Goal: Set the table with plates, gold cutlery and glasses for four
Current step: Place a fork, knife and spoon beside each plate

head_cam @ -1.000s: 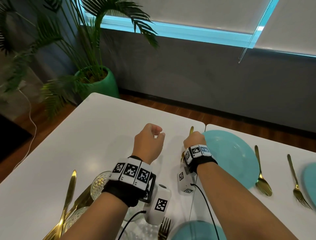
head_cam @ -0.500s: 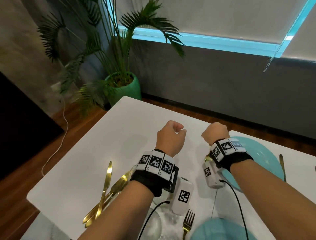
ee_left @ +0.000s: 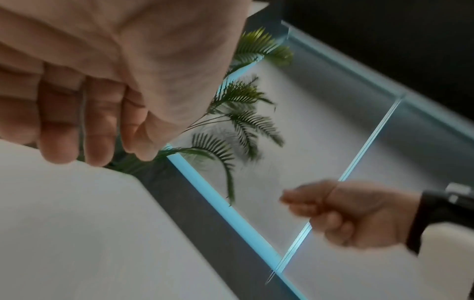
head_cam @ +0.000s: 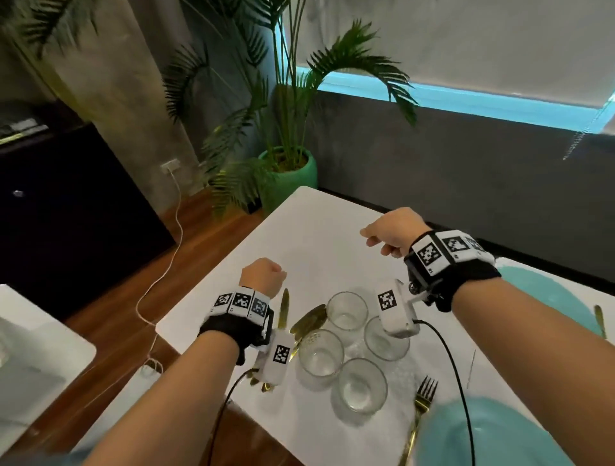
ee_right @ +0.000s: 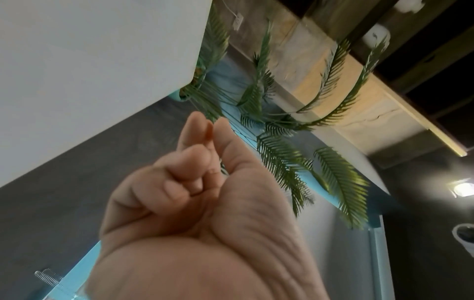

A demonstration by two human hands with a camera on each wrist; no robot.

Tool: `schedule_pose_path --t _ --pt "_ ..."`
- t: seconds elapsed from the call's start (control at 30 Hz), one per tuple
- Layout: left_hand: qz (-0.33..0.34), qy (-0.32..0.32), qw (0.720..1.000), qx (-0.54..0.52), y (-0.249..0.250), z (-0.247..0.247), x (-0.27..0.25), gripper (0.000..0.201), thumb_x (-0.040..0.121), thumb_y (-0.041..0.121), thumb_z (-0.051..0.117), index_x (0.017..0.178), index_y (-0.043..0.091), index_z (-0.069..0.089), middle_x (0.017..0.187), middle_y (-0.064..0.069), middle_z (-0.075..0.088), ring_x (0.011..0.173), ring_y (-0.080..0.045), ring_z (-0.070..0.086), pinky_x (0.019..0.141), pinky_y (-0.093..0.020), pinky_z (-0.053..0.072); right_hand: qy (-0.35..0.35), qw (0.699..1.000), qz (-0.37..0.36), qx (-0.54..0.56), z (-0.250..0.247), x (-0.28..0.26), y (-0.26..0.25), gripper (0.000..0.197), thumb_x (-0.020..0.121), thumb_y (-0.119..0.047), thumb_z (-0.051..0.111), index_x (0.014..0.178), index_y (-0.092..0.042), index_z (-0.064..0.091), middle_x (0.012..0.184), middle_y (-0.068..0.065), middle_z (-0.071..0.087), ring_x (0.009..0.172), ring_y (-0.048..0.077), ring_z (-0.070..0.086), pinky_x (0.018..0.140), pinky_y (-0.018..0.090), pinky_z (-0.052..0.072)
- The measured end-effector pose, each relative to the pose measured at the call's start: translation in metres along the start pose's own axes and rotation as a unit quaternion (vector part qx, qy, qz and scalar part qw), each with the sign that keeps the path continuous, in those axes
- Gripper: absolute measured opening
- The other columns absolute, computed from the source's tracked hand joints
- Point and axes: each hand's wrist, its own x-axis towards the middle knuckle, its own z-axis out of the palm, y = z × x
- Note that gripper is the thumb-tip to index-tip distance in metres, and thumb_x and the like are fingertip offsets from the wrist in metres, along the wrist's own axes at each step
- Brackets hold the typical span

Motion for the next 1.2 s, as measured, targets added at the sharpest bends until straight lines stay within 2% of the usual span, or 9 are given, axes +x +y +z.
schedule_pose_path --t 0.2,0.37,0.53,0.7,0.83,0.97,1.03,1.13,1.2 --pt "-0.065 -0.115 0.983 0.127 -0.073 0.056 -0.009 0.044 0.082 0.034 0.066 0.115 0.007 0.057 0.121 -0.007 0.062 0.111 -0.025 0.059 0.084 -0.026 0.047 -0.013 0.999 -0.014 -0.037 0.045 -0.02 -0.008 0.018 0.09 -0.022 0.06 0.077 -0.009 0.06 0.08 -0.001 0.066 0.051 0.012 0.051 0.045 0.021 0.037" --pt "-0.051 -0.118 0.976 0.174 -0.096 0.091 -0.016 0.08 0.059 0.054 0.078 0.119 0.011 0.046 0.121 -0.008 0.051 0.116 -0.024 0.05 0.097 -0.033 0.047 0.017 0.997 -0.035 -0.072 0.045 -0.031 -0.003 0.024 0.089 -0.023 0.06 0.095 -0.002 0.071 0.093 0.006 0.073 0.059 0.017 0.056 0.05 0.022 0.04" --pt "-0.056 -0.128 0.984 0.112 -0.102 0.093 -0.005 0.063 0.07 0.032 0.08 0.117 0.006 0.048 0.12 -0.012 0.058 0.111 -0.027 0.058 0.091 -0.032 0.05 0.028 0.997 -0.03 -0.069 0.042 -0.032 -0.001 0.024 0.087 -0.021 0.061 0.094 -0.001 0.071 0.098 0.012 0.073 0.063 0.02 0.057 0.05 0.023 0.04" --pt "-0.06 -0.142 0.98 0.122 -0.098 0.093 0.001 0.037 0.082 0.025 0.07 0.108 0.001 0.062 0.111 -0.014 0.068 0.093 -0.025 0.067 0.08 -0.026 0.052 0.027 0.999 -0.02 -0.035 0.045 -0.028 0.004 0.021 0.086 -0.02 0.064 0.093 -0.001 0.071 0.095 0.01 0.072 0.056 0.017 0.054 0.05 0.024 0.039" --pt "-0.055 -0.133 0.975 0.167 -0.096 0.1 -0.001 0.026 0.094 0.02 0.051 0.112 0.002 0.06 0.117 -0.012 0.064 0.106 -0.025 0.065 0.084 -0.027 0.051 0.013 0.999 -0.012 -0.027 0.048 -0.027 0.012 0.015 0.086 -0.018 0.063 0.089 -0.005 0.069 0.088 0.006 0.07 0.053 0.014 0.052 0.047 0.022 0.038" --pt "-0.047 -0.101 0.973 0.203 -0.093 0.104 -0.007 0.029 0.099 0.01 0.034 0.125 0.003 0.044 0.134 -0.012 0.048 0.124 -0.024 0.049 0.101 -0.03 0.038 0.008 0.999 0.0 -0.033 0.045 -0.027 0.021 0.014 0.087 -0.018 0.062 0.09 -0.006 0.069 0.086 0.003 0.068 0.053 0.013 0.052 0.047 0.022 0.038" --pt "-0.045 -0.102 0.976 0.189 -0.093 0.102 -0.005 0.029 0.1 0.008 0.03 0.125 0.0 0.041 0.133 -0.014 0.048 0.124 -0.026 0.049 0.102 -0.031 0.038 0.007 0.999 -0.008 -0.038 0.044 -0.027 0.026 0.015 0.087 -0.018 0.062 0.091 -0.006 0.069 0.086 0.002 0.068 0.053 0.013 0.053 0.047 0.022 0.039" --pt "-0.048 -0.11 0.987 0.111 -0.094 0.085 -0.001 0.023 0.1 0.008 0.031 0.116 -0.002 0.043 0.129 -0.02 0.054 0.119 -0.031 0.055 0.095 -0.032 0.042 0.01 0.998 -0.027 -0.057 0.041 -0.029 0.032 0.015 0.087 -0.019 0.061 0.092 -0.007 0.07 0.087 0.002 0.068 0.053 0.012 0.054 0.047 0.02 0.039" --pt "-0.047 -0.121 0.991 0.022 -0.09 0.063 0.003 0.011 0.099 0.01 0.036 0.097 0.003 0.044 0.116 -0.02 0.059 0.102 -0.033 0.063 0.079 -0.031 0.051 0.02 0.994 -0.062 -0.088 0.04 -0.031 0.032 0.015 0.088 -0.02 0.061 0.091 -0.01 0.071 0.086 0.001 0.069 0.052 0.01 0.055 0.047 0.017 0.041"
